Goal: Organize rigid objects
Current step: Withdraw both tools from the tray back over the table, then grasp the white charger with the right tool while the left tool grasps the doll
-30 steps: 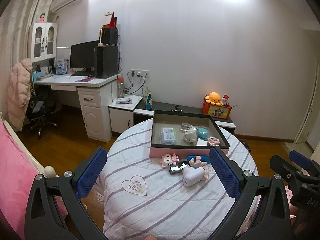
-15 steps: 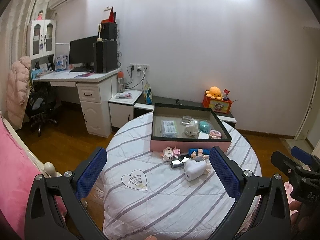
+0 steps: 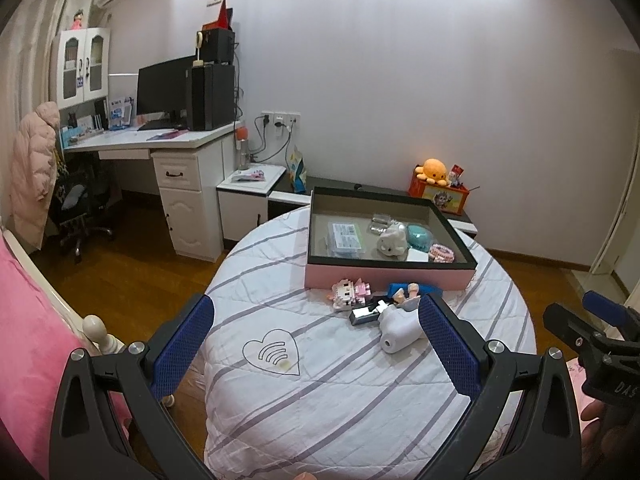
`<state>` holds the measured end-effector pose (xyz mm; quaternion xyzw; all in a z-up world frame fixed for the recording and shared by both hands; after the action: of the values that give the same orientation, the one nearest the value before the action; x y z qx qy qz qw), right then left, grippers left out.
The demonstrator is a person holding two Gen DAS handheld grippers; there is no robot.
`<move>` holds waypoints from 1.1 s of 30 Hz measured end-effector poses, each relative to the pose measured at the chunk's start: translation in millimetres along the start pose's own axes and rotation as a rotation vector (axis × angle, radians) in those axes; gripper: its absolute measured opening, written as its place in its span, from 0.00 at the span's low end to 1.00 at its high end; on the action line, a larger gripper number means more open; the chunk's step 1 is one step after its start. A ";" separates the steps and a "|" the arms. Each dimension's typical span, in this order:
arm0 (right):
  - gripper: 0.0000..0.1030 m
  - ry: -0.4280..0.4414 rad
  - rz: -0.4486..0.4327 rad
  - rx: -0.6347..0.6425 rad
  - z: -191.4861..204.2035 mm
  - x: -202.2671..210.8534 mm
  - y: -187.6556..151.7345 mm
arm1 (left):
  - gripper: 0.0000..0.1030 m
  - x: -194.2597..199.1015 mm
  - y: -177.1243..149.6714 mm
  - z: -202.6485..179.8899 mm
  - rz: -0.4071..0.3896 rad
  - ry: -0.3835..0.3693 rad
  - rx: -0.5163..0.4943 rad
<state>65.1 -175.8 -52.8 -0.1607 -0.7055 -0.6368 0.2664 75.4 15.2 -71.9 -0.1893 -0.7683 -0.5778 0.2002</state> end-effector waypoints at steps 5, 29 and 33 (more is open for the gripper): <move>1.00 0.025 0.053 0.012 7.2 -23.4 -6.8 | 1.00 -15.1 -5.6 2.7 0.019 0.010 -0.012; 1.00 0.147 0.230 0.053 35.2 -135.7 -41.9 | 1.00 -105.4 -33.5 18.9 0.146 0.061 -0.029; 0.95 0.156 0.213 0.084 48.8 -149.1 -38.7 | 1.00 -119.7 -34.8 26.9 0.161 0.071 -0.024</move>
<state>155.1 -116.4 -173.1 -0.1736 -0.6876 -0.5855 0.3928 156.4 25.0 -169.9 -0.2323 -0.7360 -0.5753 0.2708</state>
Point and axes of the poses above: each gripper's, at about its wrist camera, not at the fingertips, and x roughly against the way its jaws point, z to its left, y to its top, the point moved 4 cm from there along -x, roughly the way its jaws point, and after that the axes turned 11 degrees about x, right-handed, at the moved point
